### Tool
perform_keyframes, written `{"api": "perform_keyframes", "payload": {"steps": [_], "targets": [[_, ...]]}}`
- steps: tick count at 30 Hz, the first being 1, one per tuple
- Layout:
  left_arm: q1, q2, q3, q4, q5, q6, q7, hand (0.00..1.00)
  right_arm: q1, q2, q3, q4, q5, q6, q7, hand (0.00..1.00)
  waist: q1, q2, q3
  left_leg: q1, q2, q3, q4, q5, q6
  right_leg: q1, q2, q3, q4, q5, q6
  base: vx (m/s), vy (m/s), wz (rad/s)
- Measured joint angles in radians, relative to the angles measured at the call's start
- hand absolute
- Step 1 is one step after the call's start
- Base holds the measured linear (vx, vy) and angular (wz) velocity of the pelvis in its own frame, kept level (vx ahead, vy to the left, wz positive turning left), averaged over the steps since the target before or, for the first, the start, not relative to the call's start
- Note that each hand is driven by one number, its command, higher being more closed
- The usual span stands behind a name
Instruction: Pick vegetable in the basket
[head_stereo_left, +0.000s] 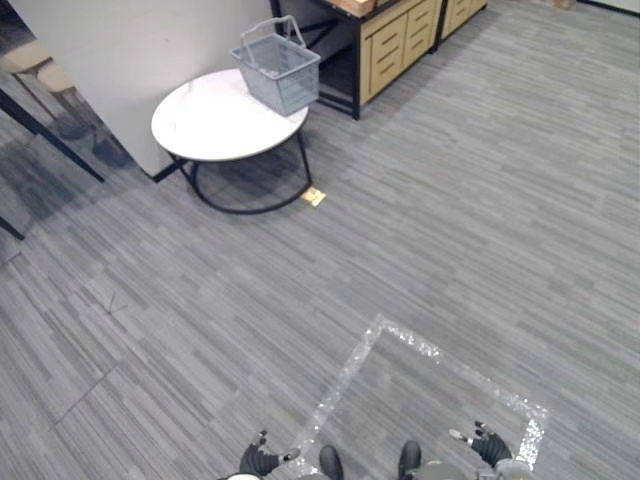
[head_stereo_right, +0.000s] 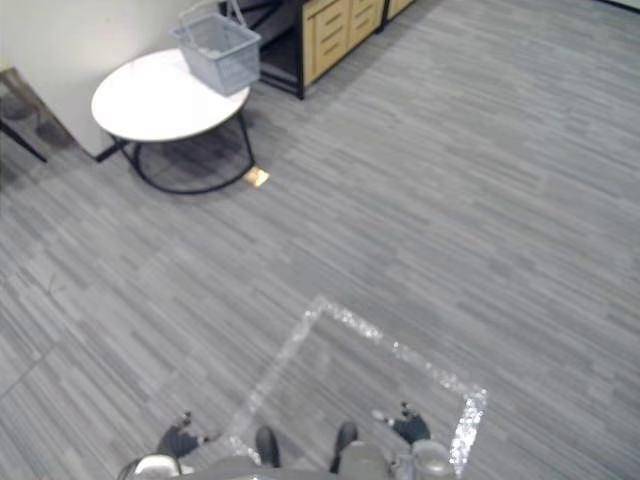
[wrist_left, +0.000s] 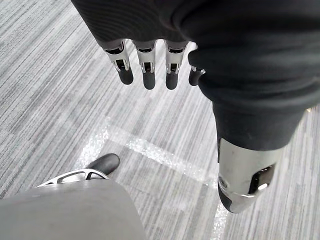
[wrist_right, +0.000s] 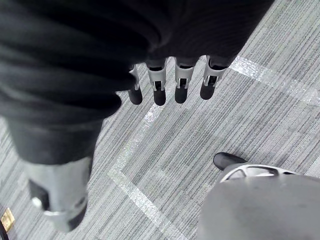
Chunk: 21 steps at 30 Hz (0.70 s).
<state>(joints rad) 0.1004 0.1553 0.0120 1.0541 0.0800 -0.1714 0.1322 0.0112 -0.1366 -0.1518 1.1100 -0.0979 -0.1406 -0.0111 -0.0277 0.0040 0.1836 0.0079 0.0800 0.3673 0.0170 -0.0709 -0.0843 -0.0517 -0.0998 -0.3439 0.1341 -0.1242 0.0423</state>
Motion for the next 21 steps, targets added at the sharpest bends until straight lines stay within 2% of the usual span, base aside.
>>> {"api": "perform_keyframes", "payload": {"steps": [1,2,3,4,5,6,7,8,9,10,11,12,13,14,15,16,17,18,19,20,21], "targets": [[0.0,0.001,0.006,0.0,0.0,0.0,0.003,0.0,0.002,-0.001,0.0,0.0,0.0,0.0,-0.003,0.0,0.001,-0.001,0.003,-0.025,0.013,0.0,0.059,-0.028,0.001,-0.002,0.0,-0.001,0.012,-0.019,-0.001,0.05,-0.1,0.09],[0.005,0.0,0.018,-0.001,0.0,0.001,0.007,0.0,0.01,-0.001,0.0,0.0,0.0,0.0,-0.005,0.0,0.004,-0.003,0.005,-0.076,0.043,0.006,0.196,-0.07,-0.023,0.0,0.0,-0.003,0.025,-0.042,-0.007,0.04,-0.111,0.15],[0.008,0.005,0.033,-0.006,0.0,0.002,0.012,0.0,0.014,-0.003,0.003,0.003,0.0,0.0,-0.006,0.0,0.004,-0.011,0.016,-0.156,0.08,0.007,0.387,-0.075,-0.029,0.015,-0.003,-0.007,0.025,-0.05,-0.012,0.05,-0.11,0.09],[0.014,0.004,0.038,-0.021,-0.001,0.006,0.015,0.0,0.015,-0.008,0.005,0.002,-0.001,0.0,-0.006,0.0,0.004,-0.01,0.024,-0.192,0.105,0.005,0.483,-0.07,-0.023,0.025,0.0,-0.007,0.025,-0.052,-0.015,0.07,-0.089,-0.02],[0.028,-0.011,0.054,-0.053,-0.02,0.006,0.017,0.0,0.019,-0.023,0.011,0.002,-0.001,0.0,-0.01,0.0,0.01,0.011,0.037,-0.25,0.155,-0.005,0.639,-0.045,0.012,0.053,0.018,-0.005,0.023,-0.058,-0.019,0.09,-0.036,-0.08],[0.035,-0.018,0.062,-0.063,-0.035,0.007,0.017,0.0,0.019,-0.032,0.012,0.002,-0.001,0.0,-0.015,0.0,0.014,0.021,0.045,-0.275,0.172,-0.028,0.722,-0.014,0.033,0.076,0.021,-0.007,0.023,-0.068,-0.018,0.13,-0.005,-0.03],[0.035,-0.023,0.067,-0.071,-0.042,0.007,0.017,0.0,0.024,-0.036,0.013,0.002,-0.001,0.001,-0.021,0.0,0.017,0.02,0.051,-0.302,0.176,-0.062,0.794,0.036,0.027,0.099,0.019,-0.005,0.016,-0.071,-0.024,0.17,0.028,0.02],[0.028,-0.023,0.073,-0.091,-0.058,0.006,0.018,0.0,0.023,-0.04,0.022,-0.001,-0.001,0.004,-0.027,0.0,0.029,0.012,0.06,-0.357,0.17,-0.098,0.869,0.032,0.014,0.13,0.016,0.0,0.0,-0.075,-0.028,0.18,0.03,-0.03],[0.023,-0.026,0.071,-0.101,-0.063,0.006,0.018,0.0,0.014,-0.045,0.024,-0.003,-0.001,0.006,-0.029,0.0,0.033,0.018,0.061,-0.385,0.155,-0.122,0.86,-0.016,0.012,0.142,0.016,0.005,-0.009,-0.077,-0.027,0.25,0.052,-0.08],[0.021,-0.028,0.069,-0.1,-0.068,0.007,0.019,0.0,-0.008,-0.053,0.022,-0.003,-0.001,0.005,-0.032,0.0,0.036,0.02,0.062,-0.417,0.138,-0.137,0.771,-0.043,0.011,0.15,0.01,0.009,-0.028,-0.077,-0.027,0.21,0.061,-0.13],[0.019,-0.028,0.068,-0.1,-0.068,0.007,0.019,0.0,-0.021,-0.054,0.022,-0.003,-0.001,0.005,-0.033,0.0,0.04,0.018,0.062,-0.425,0.131,-0.133,0.696,-0.042,0.01,0.15,0.004,0.013,-0.034,-0.077,-0.026,0.27,0.11,-0.25],[0.01,-0.028,0.065,-0.1,-0.075,0.007,0.021,0.0,-0.039,-0.054,0.022,-0.005,-0.001,0.004,-0.034,0.0,0.052,0.016,0.063,-0.425,0.115,-0.13,0.502,-0.016,0.004,0.155,-0.006,0.02,-0.049,-0.078,-0.018,0.28,0.148,-0.31],[0.01,-0.031,0.064,-0.101,-0.076,0.006,0.025,0.0,-0.052,-0.051,0.023,-0.015,-0.001,0.003,-0.038,0.0,0.058,0.018,0.063,-0.417,0.111,-0.133,0.288,0.042,-0.001,0.17,-0.008,0.026,-0.063,-0.086,0.003,0.32,0.166,-0.26],[0.012,-0.032,0.064,-0.101,-0.076,0.006,0.027,0.0,-0.052,-0.049,0.024,-0.023,-0.001,0.002,-0.04,0.0,0.06,0.018,0.063,-0.409,0.112,-0.136,0.19,0.071,-0.009,0.18,-0.008,0.028,-0.068,-0.092,0.014,0.51,0.256,-0.22],[0.02,-0.035,0.064,-0.103,-0.076,0.006,0.04,0.0,-0.053,-0.047,0.038,-0.04,-0.001,-0.002,-0.049,0.0,0.063,0.021,0.062,-0.408,0.129,-0.147,0.041,0.1,-0.027,0.208,-0.005,0.046,-0.07,-0.107,0.055,0.48,0.244,-0.23],[0.022,-0.036,0.065,-0.105,-0.076,0.006,0.045,0.0,-0.055,-0.048,0.043,-0.04,-0.001,-0.003,-0.051,0.0,0.068,0.022,0.063,-0.411,0.139,-0.156,0.023,0.1,-0.028,0.222,-0.005,0.054,-0.071,-0.116,0.071,0.62,0.353,-0.5],[0.025,-0.035,0.064,-0.108,-0.075,0.006,0.05,0.0,-0.057,-0.049,0.044,-0.037,-0.001,-0.003,-0.053,0.0,0.082,0.027,0.06,-0.401,0.158,-0.161,0.023,0.111,-0.027,0.261,-0.007,0.075,-0.085,-0.136,0.104,0.43,0.285,-0.46],[0.027,-0.029,0.066,-0.108,-0.075,0.007,0.052,0.0,-0.055,-0.041,0.044,-0.033,-0.001,-0.003,-0.054,0.0,0.087,0.022,0.06,-0.399,0.153,-0.161,0.051,0.186,-0.026,0.286,-0.026,0.081,-0.091,-0.144,0.117,0.51,0.334,-0.52],[0.023,-0.02,0.064,-0.121,-0.072,0.006,0.058,0.0,-0.062,-0.024,0.048,-0.033,-0.002,-0.003,-0.051,0.0,0.091,-0.023,0.05,-0.407,0.123,-0.159,0.098,0.229,-0.01,0.282,-0.067,0.1,-0.081,-0.141,0.122,0.48,0.287,-0.34],[0.021,-0.001,0.065,-0.135,-0.064,0.005,0.059,0.0,-0.068,-0.011,0.054,-0.035,-0.002,-0.007,-0.048,0.0,0.094,-0.054,0.042,-0.416,0.097,-0.159,0.127,0.225,-0.003,0.258,-0.102,0.118,-0.04,-0.124,0.12,0.58,0.319,-0.22],[0.016,0.018,0.065,-0.139,-0.055,0.005,0.058,0.0,-0.069,0.0,0.053,-0.034,-0.003,-0.015,-0.046,0.0,0.088,-0.074,0.038,-0.419,0.069,-0.15,0.167,0.185,0.034,0.221,-0.139,0.141,0.037,-0.081,0.123,0.5,0.267,-0.05]]}}
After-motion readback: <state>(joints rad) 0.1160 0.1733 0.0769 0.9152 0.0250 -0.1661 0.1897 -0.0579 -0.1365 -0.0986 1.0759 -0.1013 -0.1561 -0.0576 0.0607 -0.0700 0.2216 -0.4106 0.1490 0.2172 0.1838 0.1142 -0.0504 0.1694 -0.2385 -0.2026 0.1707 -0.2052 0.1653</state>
